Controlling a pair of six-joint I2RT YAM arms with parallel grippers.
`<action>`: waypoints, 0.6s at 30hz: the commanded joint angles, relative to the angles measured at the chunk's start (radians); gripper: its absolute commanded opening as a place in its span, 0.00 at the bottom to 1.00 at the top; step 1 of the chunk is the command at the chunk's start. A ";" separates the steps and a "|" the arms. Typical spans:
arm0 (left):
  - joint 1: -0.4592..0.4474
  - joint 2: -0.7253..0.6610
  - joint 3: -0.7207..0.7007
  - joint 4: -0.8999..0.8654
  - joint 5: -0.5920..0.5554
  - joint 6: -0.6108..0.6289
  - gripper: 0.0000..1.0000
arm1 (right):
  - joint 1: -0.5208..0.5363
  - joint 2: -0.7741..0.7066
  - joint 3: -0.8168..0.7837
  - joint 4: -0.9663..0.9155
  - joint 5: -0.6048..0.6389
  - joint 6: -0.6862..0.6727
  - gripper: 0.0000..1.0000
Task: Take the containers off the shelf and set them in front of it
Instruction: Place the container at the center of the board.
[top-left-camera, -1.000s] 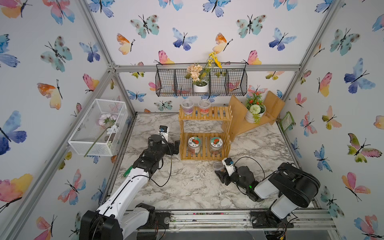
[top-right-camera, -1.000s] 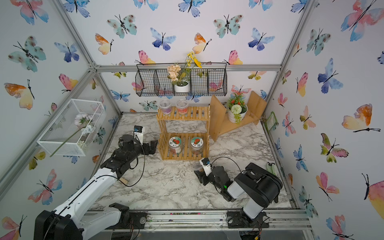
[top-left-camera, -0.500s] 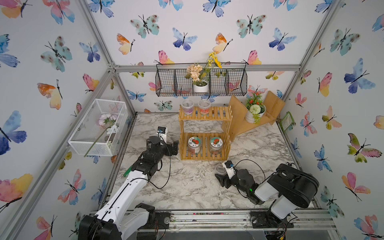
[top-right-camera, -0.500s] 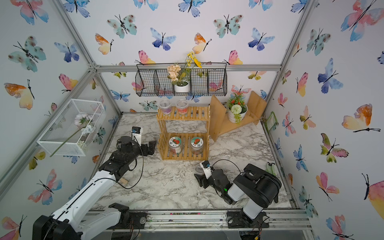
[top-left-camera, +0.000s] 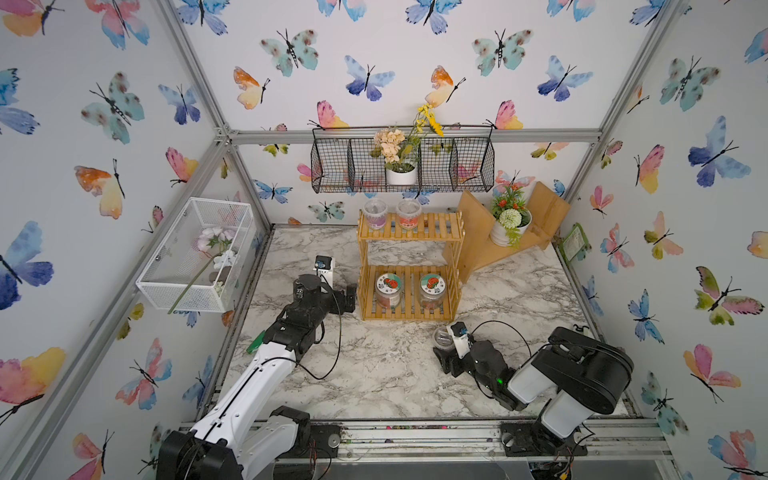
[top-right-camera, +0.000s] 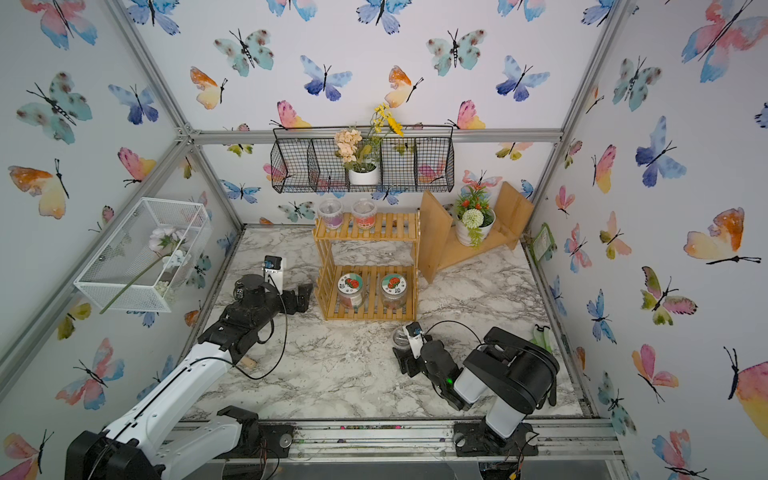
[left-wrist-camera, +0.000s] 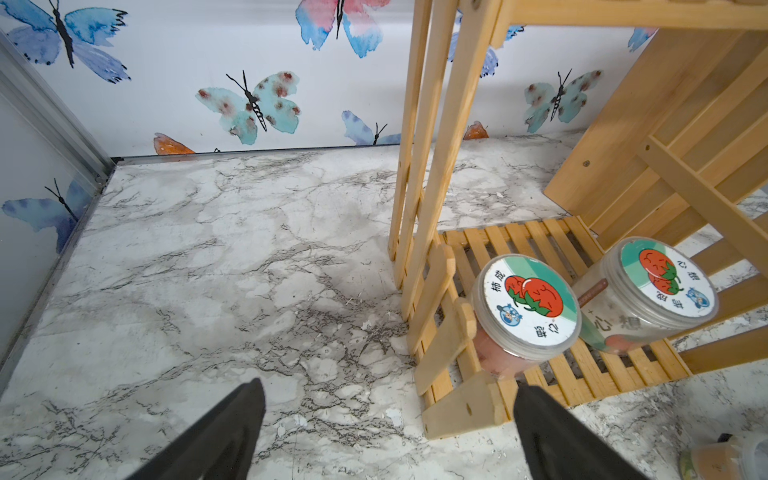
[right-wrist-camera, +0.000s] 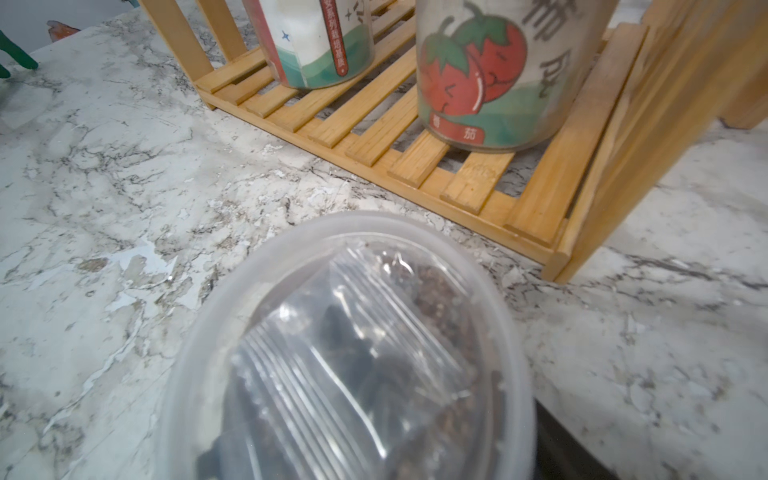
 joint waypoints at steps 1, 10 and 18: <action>0.005 -0.006 0.016 0.014 -0.026 0.003 1.00 | 0.007 -0.024 0.023 -0.046 0.030 0.005 0.78; 0.003 0.007 0.022 0.029 -0.021 0.007 1.00 | 0.007 -0.234 -0.023 -0.219 -0.041 0.008 0.98; 0.005 0.024 0.037 0.046 -0.010 0.009 1.00 | 0.008 -0.557 0.038 -0.538 -0.041 0.008 0.98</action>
